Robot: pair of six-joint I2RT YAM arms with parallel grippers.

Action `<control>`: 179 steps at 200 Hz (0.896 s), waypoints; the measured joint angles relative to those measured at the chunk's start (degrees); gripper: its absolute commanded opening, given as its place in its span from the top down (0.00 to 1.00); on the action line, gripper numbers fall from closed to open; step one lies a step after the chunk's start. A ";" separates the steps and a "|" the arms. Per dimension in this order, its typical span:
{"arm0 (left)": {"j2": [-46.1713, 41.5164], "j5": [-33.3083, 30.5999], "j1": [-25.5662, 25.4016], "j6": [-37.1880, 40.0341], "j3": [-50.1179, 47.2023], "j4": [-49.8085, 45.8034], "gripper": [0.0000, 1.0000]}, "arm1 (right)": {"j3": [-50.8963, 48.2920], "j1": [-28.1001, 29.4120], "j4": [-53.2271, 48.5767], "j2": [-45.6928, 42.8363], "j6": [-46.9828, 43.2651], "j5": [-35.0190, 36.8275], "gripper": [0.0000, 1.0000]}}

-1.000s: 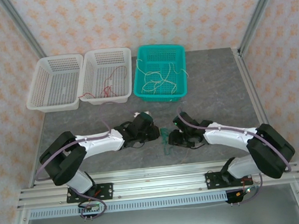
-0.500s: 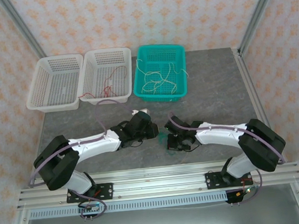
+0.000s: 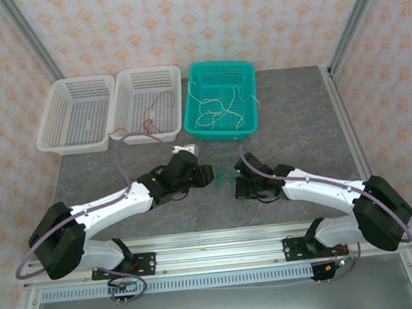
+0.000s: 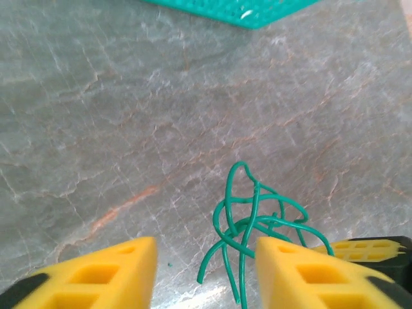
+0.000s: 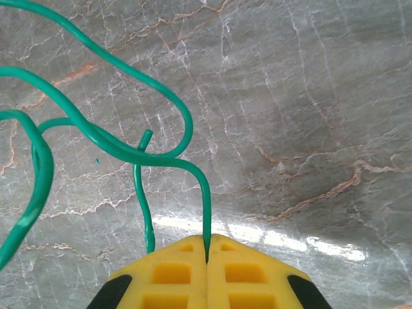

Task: Untangle the cables

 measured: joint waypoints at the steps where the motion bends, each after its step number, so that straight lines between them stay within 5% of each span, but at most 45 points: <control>1: -0.07 0.02 0.04 0.00 -0.04 0.02 0.47 | 0.00 -0.02 0.00 0.00 -0.02 0.00 1.00; 46: -1.81 10.27 6.67 -5.84 -7.52 9.62 0.45 | -0.83 -1.16 2.43 -0.02 -0.72 -0.87 1.00; 80: -1.27 17.55 11.80 -16.20 -13.11 19.69 0.60 | -3.65 -4.39 5.73 -1.46 1.60 -3.93 1.00; 138: 0.55 21.79 7.58 -28.63 -14.36 29.57 0.68 | -4.11 -6.88 8.15 -2.14 3.85 -5.33 1.00; 179: 11.65 22.03 5.62 -35.91 -15.87 38.64 0.69 | -4.11 -6.88 8.74 -1.75 4.46 -5.92 1.00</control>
